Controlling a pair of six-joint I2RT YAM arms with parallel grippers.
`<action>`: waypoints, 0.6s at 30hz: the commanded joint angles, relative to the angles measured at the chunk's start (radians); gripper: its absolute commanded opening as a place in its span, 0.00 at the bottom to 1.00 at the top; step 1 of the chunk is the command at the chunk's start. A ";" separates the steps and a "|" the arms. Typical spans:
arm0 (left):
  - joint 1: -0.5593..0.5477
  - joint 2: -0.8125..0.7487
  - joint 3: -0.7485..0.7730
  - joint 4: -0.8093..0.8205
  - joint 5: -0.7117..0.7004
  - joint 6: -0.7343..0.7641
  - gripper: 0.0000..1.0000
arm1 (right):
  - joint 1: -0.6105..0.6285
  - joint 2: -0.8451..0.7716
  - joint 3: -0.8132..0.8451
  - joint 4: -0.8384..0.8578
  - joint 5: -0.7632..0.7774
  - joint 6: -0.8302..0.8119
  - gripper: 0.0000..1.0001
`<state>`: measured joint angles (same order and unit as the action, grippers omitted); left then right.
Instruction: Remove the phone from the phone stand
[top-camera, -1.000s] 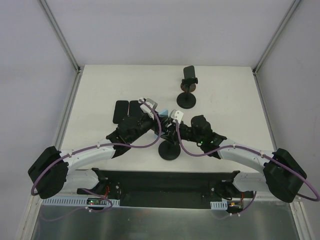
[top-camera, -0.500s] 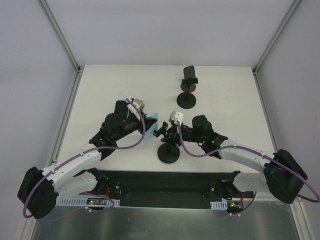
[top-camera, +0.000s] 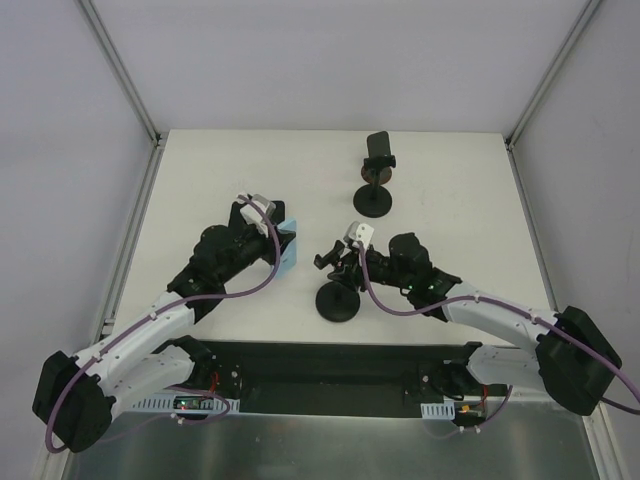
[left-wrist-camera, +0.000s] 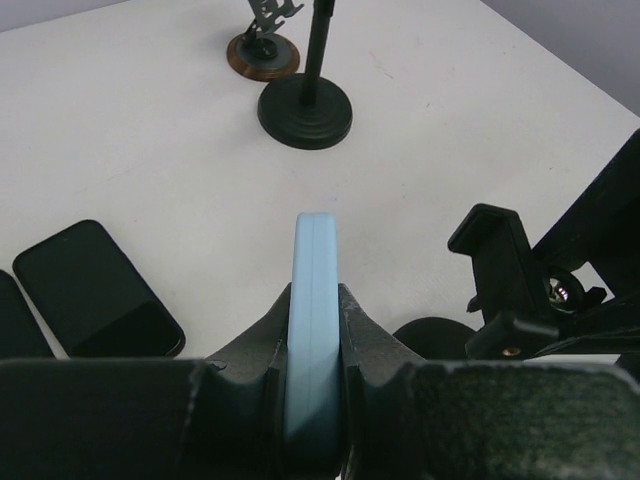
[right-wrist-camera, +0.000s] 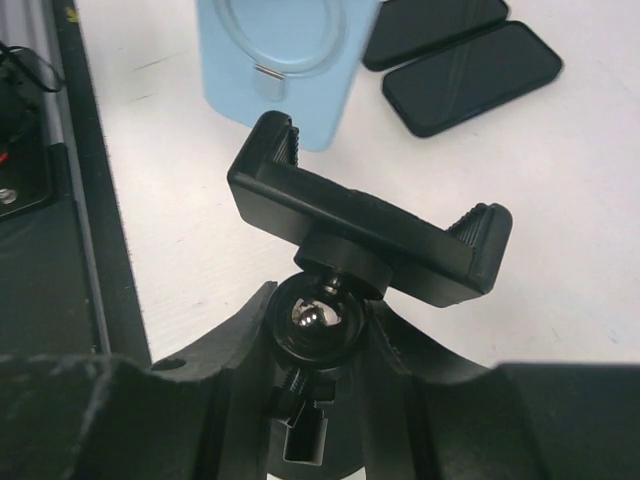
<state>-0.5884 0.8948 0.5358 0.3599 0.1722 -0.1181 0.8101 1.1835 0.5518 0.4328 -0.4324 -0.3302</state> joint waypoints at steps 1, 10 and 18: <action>-0.002 -0.063 0.039 0.008 -0.107 -0.048 0.00 | -0.006 -0.054 -0.023 0.032 0.165 -0.001 0.01; -0.001 -0.066 0.258 -0.418 -0.477 -0.149 0.00 | -0.009 -0.128 -0.061 0.040 0.641 0.011 0.01; 0.048 -0.005 0.429 -0.691 -0.603 -0.157 0.00 | -0.175 -0.082 -0.015 0.024 0.931 0.141 0.01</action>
<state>-0.5735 0.8661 0.8551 -0.2035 -0.3435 -0.2497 0.7361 1.0904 0.4877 0.4137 0.2920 -0.2607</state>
